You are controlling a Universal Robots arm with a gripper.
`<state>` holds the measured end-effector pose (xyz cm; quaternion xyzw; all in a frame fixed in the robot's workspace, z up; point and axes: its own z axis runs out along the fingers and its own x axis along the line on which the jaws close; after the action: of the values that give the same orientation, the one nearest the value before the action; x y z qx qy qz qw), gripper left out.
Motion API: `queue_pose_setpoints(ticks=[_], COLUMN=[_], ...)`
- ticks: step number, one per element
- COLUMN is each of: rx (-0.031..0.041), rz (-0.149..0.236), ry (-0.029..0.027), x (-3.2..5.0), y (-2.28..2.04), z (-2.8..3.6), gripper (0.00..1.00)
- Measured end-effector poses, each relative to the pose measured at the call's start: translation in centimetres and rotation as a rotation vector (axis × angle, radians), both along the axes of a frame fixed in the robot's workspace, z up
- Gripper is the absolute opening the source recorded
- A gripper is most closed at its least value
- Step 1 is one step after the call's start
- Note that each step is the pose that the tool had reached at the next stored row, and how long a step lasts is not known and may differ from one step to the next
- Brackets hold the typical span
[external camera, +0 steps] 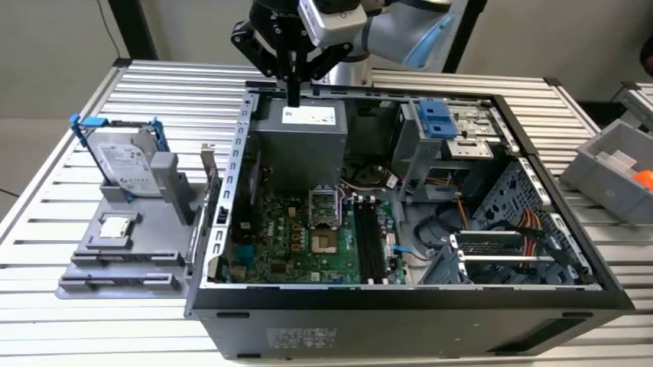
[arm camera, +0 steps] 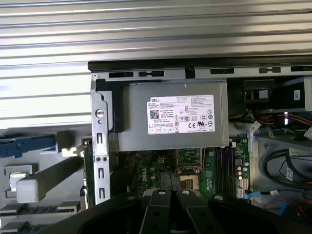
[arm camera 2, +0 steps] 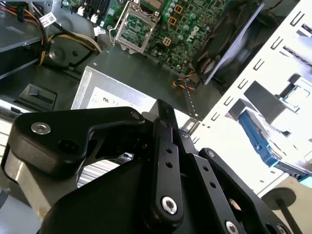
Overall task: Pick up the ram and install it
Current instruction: 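Reach for the ram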
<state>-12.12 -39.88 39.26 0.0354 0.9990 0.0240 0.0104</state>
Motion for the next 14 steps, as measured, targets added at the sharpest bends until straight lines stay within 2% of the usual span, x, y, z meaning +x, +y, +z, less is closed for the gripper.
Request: queue_pose_setpoints(ticks=[14], rx=[-0.0001], rz=[0.000], ry=[0.0000], x=[-0.05], y=[0.00], z=[0.00], gripper=[0.00])
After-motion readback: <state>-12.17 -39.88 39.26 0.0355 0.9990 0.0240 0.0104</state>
